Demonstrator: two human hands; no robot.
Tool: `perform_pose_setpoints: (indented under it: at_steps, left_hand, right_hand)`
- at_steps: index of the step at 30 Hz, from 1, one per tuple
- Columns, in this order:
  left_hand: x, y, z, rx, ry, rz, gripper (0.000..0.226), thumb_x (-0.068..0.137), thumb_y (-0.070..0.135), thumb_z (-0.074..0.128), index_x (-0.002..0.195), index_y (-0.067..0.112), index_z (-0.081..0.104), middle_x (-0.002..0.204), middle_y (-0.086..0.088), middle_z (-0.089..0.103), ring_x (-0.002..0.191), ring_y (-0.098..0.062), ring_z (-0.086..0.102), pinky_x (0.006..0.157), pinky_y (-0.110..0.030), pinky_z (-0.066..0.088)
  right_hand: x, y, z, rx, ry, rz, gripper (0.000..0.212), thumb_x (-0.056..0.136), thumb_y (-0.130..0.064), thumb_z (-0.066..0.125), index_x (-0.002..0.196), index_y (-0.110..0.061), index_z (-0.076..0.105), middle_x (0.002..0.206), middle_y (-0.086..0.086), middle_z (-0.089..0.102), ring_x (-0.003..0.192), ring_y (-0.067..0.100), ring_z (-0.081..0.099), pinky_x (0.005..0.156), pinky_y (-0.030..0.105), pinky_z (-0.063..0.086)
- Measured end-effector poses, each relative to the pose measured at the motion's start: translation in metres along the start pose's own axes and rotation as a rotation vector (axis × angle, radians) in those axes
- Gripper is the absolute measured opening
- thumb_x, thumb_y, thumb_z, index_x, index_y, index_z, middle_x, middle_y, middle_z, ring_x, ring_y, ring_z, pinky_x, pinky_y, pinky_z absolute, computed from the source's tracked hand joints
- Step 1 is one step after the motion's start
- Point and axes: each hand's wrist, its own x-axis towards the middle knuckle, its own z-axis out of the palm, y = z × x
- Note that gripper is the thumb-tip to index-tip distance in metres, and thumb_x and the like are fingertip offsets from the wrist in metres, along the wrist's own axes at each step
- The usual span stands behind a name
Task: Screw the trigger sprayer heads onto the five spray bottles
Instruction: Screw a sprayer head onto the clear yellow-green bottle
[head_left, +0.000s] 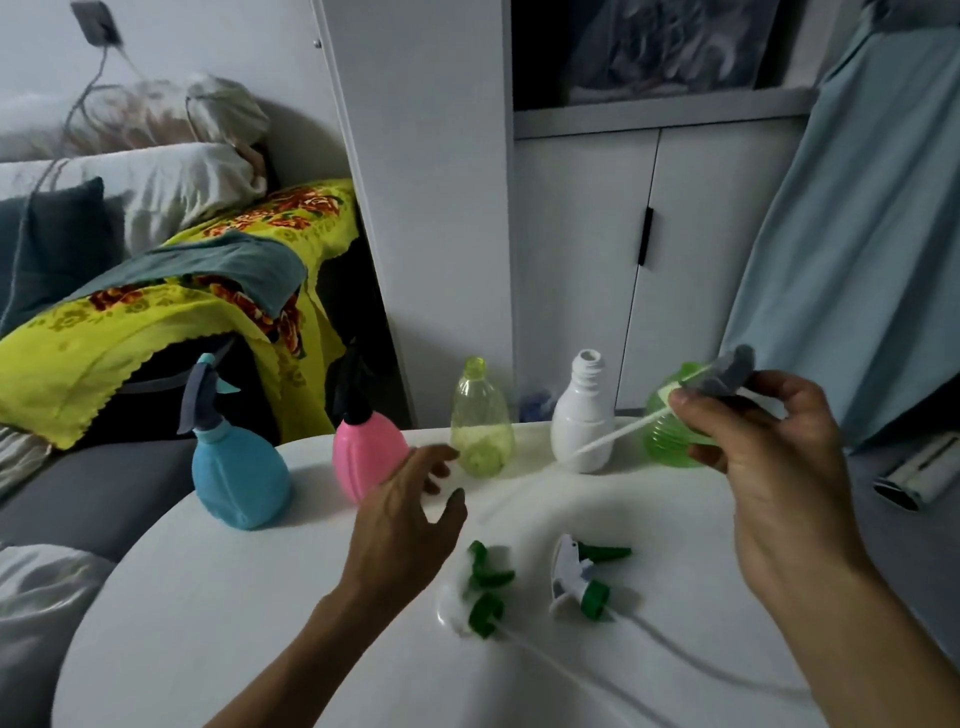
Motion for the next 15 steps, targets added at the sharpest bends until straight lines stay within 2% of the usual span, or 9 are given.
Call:
perform_pose_setpoints:
  at_steps: [1, 3, 6, 9, 11, 12, 14, 15]
  left_hand:
    - [0.006, 0.003, 0.007, -0.031, 0.054, -0.004, 0.048, 0.077, 0.013, 0.079, 0.120, 0.020, 0.058, 0.102, 0.015, 0.055, 0.086, 0.003, 0.057, 0.066, -0.011, 0.048]
    - [0.020, 0.007, 0.026, -0.102, 0.128, -0.052, 0.063, 0.075, 0.015, 0.080, 0.129, 0.021, 0.049, 0.117, 0.007, 0.053, 0.098, -0.007, 0.054, 0.077, -0.021, 0.051]
    - [0.045, 0.007, 0.055, -0.173, 0.213, -0.246, 0.088, 0.069, 0.029, 0.085, 0.142, 0.022, 0.036, 0.138, -0.004, 0.046, 0.123, -0.021, 0.043, 0.098, -0.033, 0.041]
    - [0.072, 0.000, 0.079, -0.129, 0.209, -0.439, 0.106, 0.062, 0.043, 0.088, 0.147, 0.020, 0.030, 0.147, -0.009, 0.042, 0.131, -0.029, 0.040, 0.106, -0.044, 0.040]
    - [0.085, -0.006, 0.092, -0.162, 0.158, -0.509, 0.106, 0.060, 0.043, 0.089, 0.146, 0.017, 0.032, 0.145, -0.010, 0.045, 0.131, -0.032, 0.043, 0.104, -0.046, 0.044]
    - [0.088, -0.008, 0.096, -0.237, 0.145, -0.533, 0.100, 0.061, 0.041, 0.089, 0.142, 0.017, 0.038, 0.140, -0.009, 0.050, 0.127, -0.032, 0.048, 0.097, -0.044, 0.050]
    - [0.087, -0.006, 0.096, -0.407, 0.156, -0.565, 0.080, 0.063, 0.037, 0.089, 0.131, 0.020, 0.048, 0.123, -0.004, 0.060, 0.111, -0.028, 0.059, 0.073, -0.031, 0.057]
    - [0.083, -0.004, 0.092, -0.441, 0.163, -0.544, 0.074, 0.064, 0.036, 0.089, 0.126, 0.022, 0.051, 0.117, -0.001, 0.062, 0.106, -0.025, 0.061, 0.071, -0.029, 0.057]
  right_hand:
    - [0.002, -0.001, -0.001, 0.008, 0.027, -0.011, 0.045, 0.078, 0.000, 0.078, 0.104, -0.027, 0.053, 0.074, -0.015, 0.077, 0.069, -0.001, 0.069, 0.061, 0.017, 0.053]
    - [0.005, -0.002, -0.004, -0.003, 0.062, -0.046, 0.050, 0.080, 0.003, 0.074, 0.114, -0.025, 0.052, 0.075, -0.020, 0.077, 0.070, -0.005, 0.070, 0.057, 0.012, 0.052]
    - [0.009, 0.001, -0.008, -0.041, 0.070, -0.067, 0.052, 0.082, 0.008, 0.068, 0.120, -0.025, 0.052, 0.075, -0.021, 0.077, 0.072, -0.007, 0.070, 0.058, 0.009, 0.051]
    - [0.015, 0.005, -0.016, -0.110, 0.077, -0.067, 0.054, 0.082, 0.007, 0.066, 0.125, -0.026, 0.055, 0.076, -0.021, 0.077, 0.071, -0.007, 0.069, 0.059, 0.012, 0.052]
    - [0.016, 0.008, -0.023, -0.147, 0.088, -0.073, 0.056, 0.078, 0.000, 0.069, 0.125, -0.029, 0.058, 0.081, -0.017, 0.078, 0.074, -0.005, 0.069, 0.065, 0.019, 0.052]
    - [0.017, 0.009, -0.026, -0.165, 0.090, -0.073, 0.057, 0.074, -0.005, 0.069, 0.124, -0.030, 0.059, 0.084, -0.013, 0.079, 0.076, -0.003, 0.070, 0.069, 0.022, 0.051]
    - [0.019, 0.010, -0.029, -0.206, 0.094, -0.070, 0.057, 0.070, -0.010, 0.068, 0.123, -0.029, 0.062, 0.089, -0.007, 0.078, 0.076, 0.000, 0.069, 0.071, 0.024, 0.049]
    - [0.021, 0.011, -0.030, -0.218, 0.096, -0.064, 0.054, 0.071, -0.007, 0.068, 0.121, -0.027, 0.063, 0.090, -0.005, 0.077, 0.073, 0.000, 0.067, 0.069, 0.024, 0.048]
